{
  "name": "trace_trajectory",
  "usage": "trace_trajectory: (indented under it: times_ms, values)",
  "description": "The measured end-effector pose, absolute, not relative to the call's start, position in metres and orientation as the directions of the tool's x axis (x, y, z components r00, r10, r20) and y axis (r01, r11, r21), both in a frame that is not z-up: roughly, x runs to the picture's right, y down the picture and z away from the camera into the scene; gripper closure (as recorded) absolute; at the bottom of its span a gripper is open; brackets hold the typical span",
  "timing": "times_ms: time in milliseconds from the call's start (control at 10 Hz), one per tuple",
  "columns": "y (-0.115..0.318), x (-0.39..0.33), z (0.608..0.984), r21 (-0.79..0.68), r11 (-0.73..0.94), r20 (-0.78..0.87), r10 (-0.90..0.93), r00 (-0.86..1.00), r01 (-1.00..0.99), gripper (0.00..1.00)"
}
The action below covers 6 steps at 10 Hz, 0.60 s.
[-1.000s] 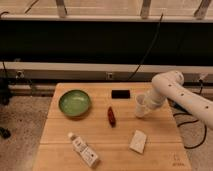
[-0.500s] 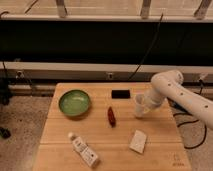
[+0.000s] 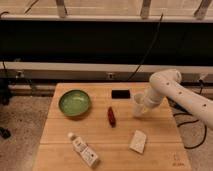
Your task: Place the ceramic cup in the ceramic bowl
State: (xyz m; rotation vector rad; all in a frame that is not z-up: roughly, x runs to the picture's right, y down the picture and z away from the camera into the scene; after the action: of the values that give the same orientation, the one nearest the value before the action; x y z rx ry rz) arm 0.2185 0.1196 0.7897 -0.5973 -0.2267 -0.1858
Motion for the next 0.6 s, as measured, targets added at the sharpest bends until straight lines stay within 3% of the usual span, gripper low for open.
trace_trajectory:
  times_ms: [600]
  values:
    - [0.1158, 0.2105, 0.7875, -0.531, 0.805, 0.285, -0.123, 0.951, 0.263, 1.0]
